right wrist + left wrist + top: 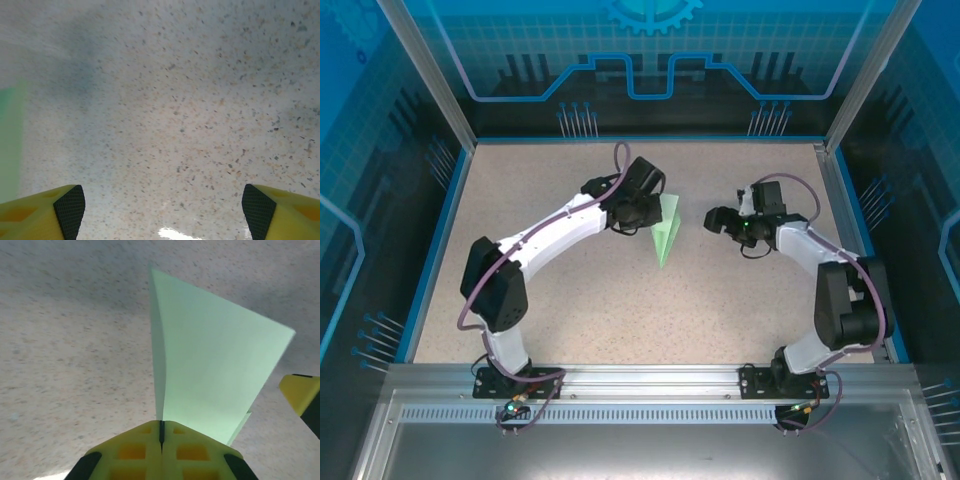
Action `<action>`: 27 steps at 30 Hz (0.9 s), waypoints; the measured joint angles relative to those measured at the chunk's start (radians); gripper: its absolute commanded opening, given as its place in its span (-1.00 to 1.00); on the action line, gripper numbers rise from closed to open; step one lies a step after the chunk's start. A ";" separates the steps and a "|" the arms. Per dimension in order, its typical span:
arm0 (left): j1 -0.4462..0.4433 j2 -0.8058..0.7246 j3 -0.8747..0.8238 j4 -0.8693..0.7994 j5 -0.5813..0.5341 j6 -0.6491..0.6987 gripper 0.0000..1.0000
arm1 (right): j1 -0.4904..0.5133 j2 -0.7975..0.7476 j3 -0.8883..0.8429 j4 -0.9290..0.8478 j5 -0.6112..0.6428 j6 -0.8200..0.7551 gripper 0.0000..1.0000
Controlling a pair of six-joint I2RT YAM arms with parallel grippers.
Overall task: Fold a paper plane with a square sheet of paper (pick it up from the middle)
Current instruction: Turn over a paper plane at the center of the table.
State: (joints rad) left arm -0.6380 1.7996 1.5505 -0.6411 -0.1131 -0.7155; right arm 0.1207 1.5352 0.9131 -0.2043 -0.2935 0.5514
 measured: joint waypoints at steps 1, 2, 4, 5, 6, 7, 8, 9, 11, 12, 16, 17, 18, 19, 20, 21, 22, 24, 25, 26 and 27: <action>0.020 -0.006 -0.049 0.062 0.051 0.000 -1.00 | 0.000 -0.016 -0.003 0.005 -0.002 0.006 0.64; 0.040 -0.006 -0.097 0.126 0.098 -0.003 -1.00 | 0.000 -0.029 -0.004 0.007 -0.002 0.011 0.62; 0.071 -0.005 -0.186 0.242 0.178 -0.017 -1.00 | 0.001 -0.045 -0.004 0.013 -0.002 0.020 0.60; 0.085 -0.002 -0.230 0.301 0.217 -0.024 -1.00 | 0.003 -0.050 -0.004 0.013 -0.002 0.026 0.59; 0.092 0.001 -0.256 0.340 0.245 -0.032 -1.00 | 0.006 -0.051 -0.004 0.013 -0.003 0.030 0.58; 0.097 0.007 -0.285 0.393 0.277 -0.045 -1.00 | 0.014 -0.051 -0.003 0.013 -0.003 0.033 0.58; 0.098 0.013 -0.305 0.439 0.303 -0.055 -1.00 | 0.027 -0.050 -0.003 0.010 -0.002 0.037 0.58; 0.099 0.019 -0.320 0.481 0.327 -0.069 -1.00 | 0.042 -0.050 -0.003 0.010 0.000 0.042 0.57; 0.099 0.030 -0.350 0.566 0.371 -0.094 -1.00 | 0.094 -0.050 -0.001 0.010 0.010 0.055 0.54; 0.100 0.034 -0.364 0.606 0.391 -0.107 -1.00 | 0.122 -0.050 0.001 0.010 0.016 0.061 0.52; 0.109 0.051 -0.435 0.755 0.453 -0.172 -1.00 | 0.236 -0.023 0.036 0.009 0.031 0.097 0.47; 0.114 0.053 -0.455 0.784 0.461 -0.184 -1.00 | 0.257 -0.009 0.047 0.011 0.032 0.107 0.46; 0.120 0.055 -0.475 0.806 0.468 -0.198 -1.00 | 0.273 0.005 0.057 0.014 0.032 0.115 0.45; 0.126 0.057 -0.490 0.820 0.471 -0.204 -1.00 | 0.289 0.024 0.066 0.016 0.032 0.123 0.43; 0.131 0.059 -0.506 0.837 0.471 -0.209 -1.00 | 0.301 0.042 0.076 0.016 0.032 0.130 0.40; 0.135 0.062 -0.519 0.850 0.471 -0.214 -1.00 | 0.310 0.059 0.083 0.017 0.032 0.135 0.40; 0.138 0.064 -0.531 0.860 0.471 -0.219 -1.00 | 0.320 0.079 0.092 0.017 0.032 0.141 0.39; 0.143 0.070 -0.550 0.871 0.470 -0.222 -1.00 | 0.338 0.112 0.105 0.018 0.033 0.153 0.38; 0.144 0.073 -0.558 0.876 0.470 -0.223 -1.00 | 0.347 0.126 0.110 0.018 0.035 0.156 0.36; 0.145 0.076 -0.566 0.881 0.470 -0.223 -1.00 | 0.356 0.141 0.117 0.018 0.035 0.160 0.35; 0.145 0.079 -0.572 0.883 0.469 -0.223 -1.00 | 0.364 0.153 0.123 0.018 0.036 0.164 0.34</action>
State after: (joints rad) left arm -0.4934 1.8782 0.9783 0.2417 0.3561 -0.9382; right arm 0.4843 1.6878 1.0363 -0.1867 -0.2573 0.7151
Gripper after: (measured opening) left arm 0.046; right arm 0.679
